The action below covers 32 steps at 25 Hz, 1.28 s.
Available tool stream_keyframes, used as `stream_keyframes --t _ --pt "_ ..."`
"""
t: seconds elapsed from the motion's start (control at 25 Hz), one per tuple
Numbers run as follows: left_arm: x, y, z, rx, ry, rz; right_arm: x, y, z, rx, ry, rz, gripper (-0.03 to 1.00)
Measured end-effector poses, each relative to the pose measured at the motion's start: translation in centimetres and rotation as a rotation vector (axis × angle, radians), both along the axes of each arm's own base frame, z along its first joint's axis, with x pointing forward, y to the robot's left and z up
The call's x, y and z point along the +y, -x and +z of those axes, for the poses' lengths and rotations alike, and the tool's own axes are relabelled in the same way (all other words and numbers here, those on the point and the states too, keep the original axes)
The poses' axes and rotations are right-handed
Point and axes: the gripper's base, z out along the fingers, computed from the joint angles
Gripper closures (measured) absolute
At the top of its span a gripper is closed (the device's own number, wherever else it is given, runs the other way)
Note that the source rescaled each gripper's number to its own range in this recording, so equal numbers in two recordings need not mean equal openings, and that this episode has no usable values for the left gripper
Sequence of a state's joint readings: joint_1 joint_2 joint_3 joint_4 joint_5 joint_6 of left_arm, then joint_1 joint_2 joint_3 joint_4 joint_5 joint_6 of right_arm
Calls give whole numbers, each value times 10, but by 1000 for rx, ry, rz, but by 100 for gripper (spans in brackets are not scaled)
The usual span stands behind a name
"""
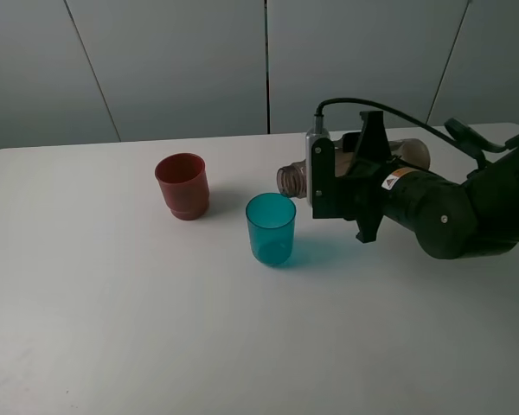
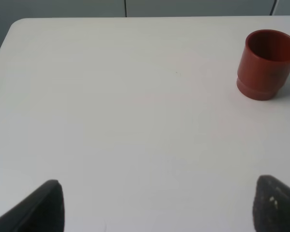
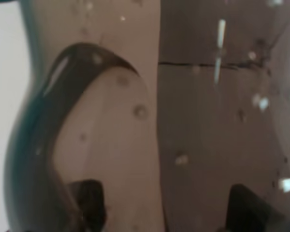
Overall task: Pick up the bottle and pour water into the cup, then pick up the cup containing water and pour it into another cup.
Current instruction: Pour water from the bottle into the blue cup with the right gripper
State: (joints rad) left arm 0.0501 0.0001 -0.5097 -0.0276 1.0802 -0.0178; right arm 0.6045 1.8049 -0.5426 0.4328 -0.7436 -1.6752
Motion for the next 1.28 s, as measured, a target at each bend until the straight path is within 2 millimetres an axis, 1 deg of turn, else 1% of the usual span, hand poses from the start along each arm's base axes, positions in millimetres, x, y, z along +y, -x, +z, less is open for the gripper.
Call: stream_keyframes --t 0.16,0.4,0.6,0.96,1.28 --pt "0 0 0 0 -2 -1 0 -1 1 -19 54 26 95" --pt "0 0 0 0 -2 -1 6 -9 8 -56 65 38 95" --pt "0 0 0 0 -2 -1 6 -9 8 -80 140 75 95" --pt "0 0 0 0 -2 -1 6 -9 8 -89 169 89 95" --pt "0 0 0 0 -2 -1 6 -9 9 -112 230 118 95"
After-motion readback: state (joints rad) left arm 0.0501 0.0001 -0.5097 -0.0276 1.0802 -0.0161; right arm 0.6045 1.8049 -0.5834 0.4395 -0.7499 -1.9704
